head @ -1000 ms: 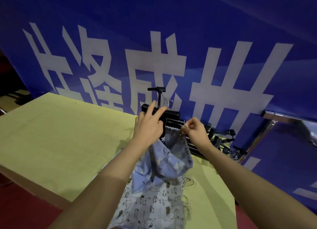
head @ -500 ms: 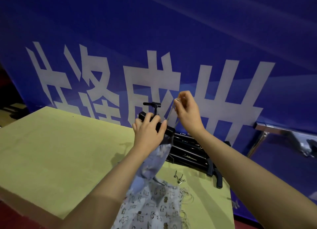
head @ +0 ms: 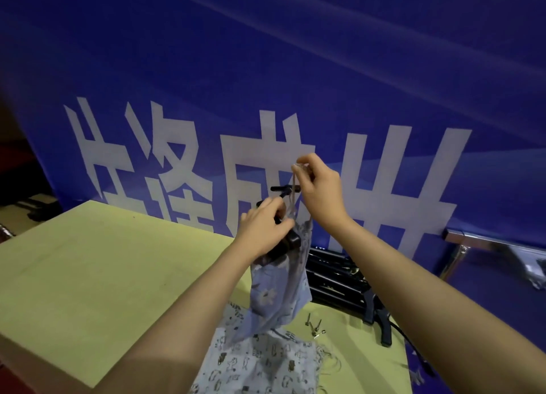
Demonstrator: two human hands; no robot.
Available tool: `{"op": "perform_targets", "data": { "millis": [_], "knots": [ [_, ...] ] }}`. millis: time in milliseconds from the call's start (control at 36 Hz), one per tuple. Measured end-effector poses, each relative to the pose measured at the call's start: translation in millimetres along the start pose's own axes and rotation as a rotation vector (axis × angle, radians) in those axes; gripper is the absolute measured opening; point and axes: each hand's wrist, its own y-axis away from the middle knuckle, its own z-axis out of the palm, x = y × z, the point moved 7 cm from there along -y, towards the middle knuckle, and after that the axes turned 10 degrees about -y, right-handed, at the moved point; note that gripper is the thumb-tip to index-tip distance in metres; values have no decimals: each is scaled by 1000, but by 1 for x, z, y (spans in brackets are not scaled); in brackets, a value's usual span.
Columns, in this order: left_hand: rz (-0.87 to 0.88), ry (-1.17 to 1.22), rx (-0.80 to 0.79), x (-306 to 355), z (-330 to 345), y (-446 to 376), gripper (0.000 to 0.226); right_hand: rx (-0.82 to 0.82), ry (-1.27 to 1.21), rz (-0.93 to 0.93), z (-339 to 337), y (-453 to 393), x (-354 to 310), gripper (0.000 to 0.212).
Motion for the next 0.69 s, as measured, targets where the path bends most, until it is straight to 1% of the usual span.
{"op": "perform_targets", "data": {
  "millis": [56,111,194,306,444,528,611,639,694],
  "knots": [
    [-5,-35,-56,1,5,2,18,5,-122,70,1,2,1,9],
    [-30,-57,-84,0,10,7,26,14,-208,115,2,3,3,9],
    [-84,-87,-68,-4,15,13,40,33,-307,157,2,6,3,9],
    [-148,-80,-49,-5,17,13,39,10,-398,183,4,6,-1,9],
    [-163,-79,30,0,15,8,30,-61,-281,55,5,2,-12,5],
    [-199,-145,39,1,16,4,41,-79,-254,6,5,1,-17,6],
    [-214,-290,48,7,9,-1,56,-65,-271,-10,0,1,-19,7],
    [-206,-331,53,10,5,-2,58,-52,-277,-16,-2,0,-19,7],
    [-164,-372,82,15,0,-6,54,-29,-268,-38,-6,0,-21,7]
  ]
}}
